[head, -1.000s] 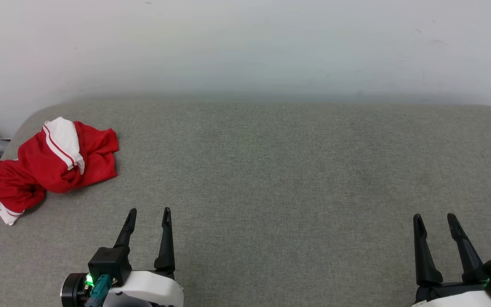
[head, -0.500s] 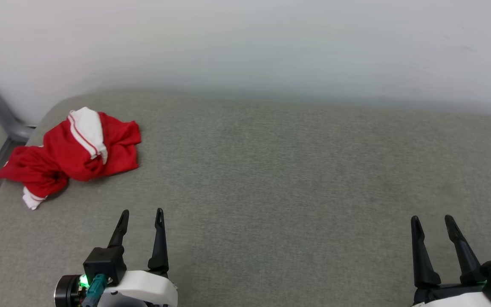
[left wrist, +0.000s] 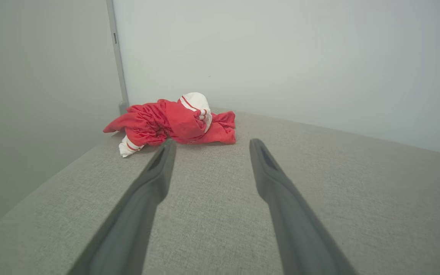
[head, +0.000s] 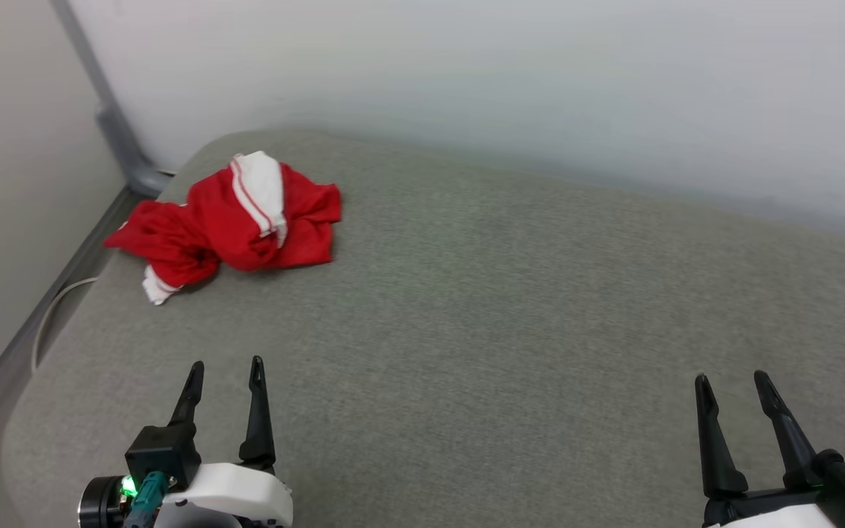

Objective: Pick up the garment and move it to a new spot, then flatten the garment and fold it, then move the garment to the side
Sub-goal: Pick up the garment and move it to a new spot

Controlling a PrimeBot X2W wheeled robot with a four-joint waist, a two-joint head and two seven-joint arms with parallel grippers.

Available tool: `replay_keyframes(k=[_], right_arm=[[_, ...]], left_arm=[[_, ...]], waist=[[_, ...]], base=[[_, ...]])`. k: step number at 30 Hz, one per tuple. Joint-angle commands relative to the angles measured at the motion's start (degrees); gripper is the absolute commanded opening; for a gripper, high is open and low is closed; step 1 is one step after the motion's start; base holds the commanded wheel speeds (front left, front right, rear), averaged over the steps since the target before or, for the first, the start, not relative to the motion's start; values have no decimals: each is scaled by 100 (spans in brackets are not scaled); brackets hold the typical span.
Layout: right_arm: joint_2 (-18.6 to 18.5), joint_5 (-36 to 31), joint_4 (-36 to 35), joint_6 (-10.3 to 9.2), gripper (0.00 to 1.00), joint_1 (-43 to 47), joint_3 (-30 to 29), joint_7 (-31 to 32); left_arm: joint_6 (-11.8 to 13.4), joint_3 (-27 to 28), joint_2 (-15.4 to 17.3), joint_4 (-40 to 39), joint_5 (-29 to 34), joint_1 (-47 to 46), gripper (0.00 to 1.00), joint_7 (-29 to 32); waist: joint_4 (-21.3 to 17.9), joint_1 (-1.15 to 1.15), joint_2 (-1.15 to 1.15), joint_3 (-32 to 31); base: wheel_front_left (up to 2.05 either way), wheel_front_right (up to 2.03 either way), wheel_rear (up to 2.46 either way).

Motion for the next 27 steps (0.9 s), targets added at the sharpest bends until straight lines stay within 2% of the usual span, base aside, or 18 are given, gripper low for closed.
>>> replay_keyframes(k=[1, 9, 15, 27], right_arm=[[9, -27, -4, -2, 100, 22, 17, -12], [8, -101, 16, -2, 100, -31, 84, -11], [8, -148, 34, -2, 100, -47, 151, -12], [8, -233, 49, -2, 100, -68, 211, -12]], left_arm=[[20, 29, 9, -14, 3, -6, 100, -16], [-6, 134, 8, -11, -27, -9, 100, -16], [23, 227, 8, -29, -43, 50, 100, -16], [7, 358, 8, 0, -86, 78, 100, -16]], waist=[[277, 0, 0, 26], [844, 0, 0, 85], [1130, 0, 0, 91], [1254, 0, 0, 128]], base=[[0, 0, 0], [0, 0, 0], [0, 0, 0], [0, 0, 0]])
